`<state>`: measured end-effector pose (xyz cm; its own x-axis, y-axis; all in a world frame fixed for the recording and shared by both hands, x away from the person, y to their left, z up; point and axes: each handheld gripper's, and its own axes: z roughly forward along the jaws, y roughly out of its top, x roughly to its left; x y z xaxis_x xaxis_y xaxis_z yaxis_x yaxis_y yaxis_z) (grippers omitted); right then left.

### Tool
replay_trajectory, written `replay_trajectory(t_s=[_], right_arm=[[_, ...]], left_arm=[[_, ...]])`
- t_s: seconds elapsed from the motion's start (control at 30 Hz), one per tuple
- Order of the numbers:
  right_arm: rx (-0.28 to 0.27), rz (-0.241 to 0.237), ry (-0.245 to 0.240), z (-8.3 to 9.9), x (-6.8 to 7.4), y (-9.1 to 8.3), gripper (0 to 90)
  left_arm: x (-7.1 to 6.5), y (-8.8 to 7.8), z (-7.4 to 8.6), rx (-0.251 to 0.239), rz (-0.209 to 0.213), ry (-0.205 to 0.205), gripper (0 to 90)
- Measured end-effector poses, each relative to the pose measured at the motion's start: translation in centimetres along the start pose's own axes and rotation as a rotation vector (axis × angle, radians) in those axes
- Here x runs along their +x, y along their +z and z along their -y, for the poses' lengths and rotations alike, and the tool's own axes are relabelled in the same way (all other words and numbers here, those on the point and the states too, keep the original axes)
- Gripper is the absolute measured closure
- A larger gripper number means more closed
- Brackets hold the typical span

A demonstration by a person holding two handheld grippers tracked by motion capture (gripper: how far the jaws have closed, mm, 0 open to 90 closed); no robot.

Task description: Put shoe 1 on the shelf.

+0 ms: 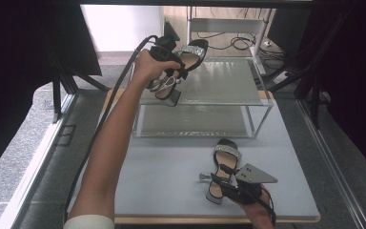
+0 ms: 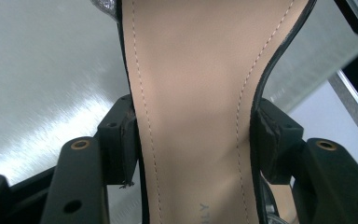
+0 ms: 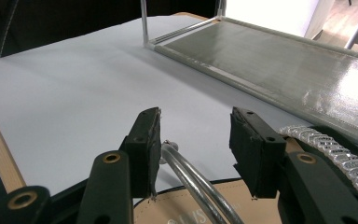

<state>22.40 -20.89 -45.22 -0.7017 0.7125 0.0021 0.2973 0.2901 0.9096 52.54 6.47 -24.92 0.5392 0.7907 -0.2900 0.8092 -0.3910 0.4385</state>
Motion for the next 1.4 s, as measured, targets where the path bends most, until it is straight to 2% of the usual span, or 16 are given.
replay_trajectory(t_s=[0.13,0.2,0.23,0.27,0.33,0.4,0.63,0.83,0.97,1.23,1.33,1.4], right_arm=[[0.001,-0.001,0.003,0.0,-0.1,0.1,53.6],[0.004,-0.001,0.009,0.0,-0.2,0.1,53.5],[0.004,-0.001,0.011,0.1,-0.3,0.1,53.6],[0.003,-0.001,0.012,0.1,-0.3,0.1,53.5],[0.0,-0.002,0.012,0.1,-0.3,0.1,53.6],[0.003,-0.003,0.01,0.1,-0.2,0.1,53.5],[0.013,-0.008,0.008,0.2,-0.1,0.5,53.1],[0.019,-0.007,0.005,0.2,0.0,0.6,52.7],[0.026,-0.008,0.006,0.2,-0.1,0.7,52.6],[0.031,-0.01,0.005,0.3,-0.1,0.6,52.0],[0.032,-0.01,0.004,0.2,0.0,0.6,52.0],[0.032,-0.01,0.003,0.3,0.1,0.6,51.9]], left_arm=[[0.7,0.5,-1.4,-0.005,-0.019,-0.038,40.6],[1.4,1.5,-2.1,0.0,-0.02,-0.057,40.5],[1.4,1.5,-2.1,0.0,-0.02,-0.057,40.5],[1.9,2.1,-2.5,0.003,-0.026,-0.078,40.5],[2.1,2.4,-2.7,0.007,-0.034,-0.086,40.5],[2.8,3.1,-3.2,0.012,-0.038,-0.116,40.6],[3.4,4.6,-3.8,0.021,-0.055,-0.151,40.5],[3.8,6.3,-4.2,0.034,-0.074,-0.172,40.4],[3.9,7.7,-4.3,0.061,-0.083,-0.184,40.3],[3.5,8.4,-4.2,0.057,-0.108,-0.181,38.6],[3.4,8.4,-4.1,0.043,-0.096,-0.183,34.5],[3.1,8.4,-4.2,0.046,-0.075,-0.183,27.5]])
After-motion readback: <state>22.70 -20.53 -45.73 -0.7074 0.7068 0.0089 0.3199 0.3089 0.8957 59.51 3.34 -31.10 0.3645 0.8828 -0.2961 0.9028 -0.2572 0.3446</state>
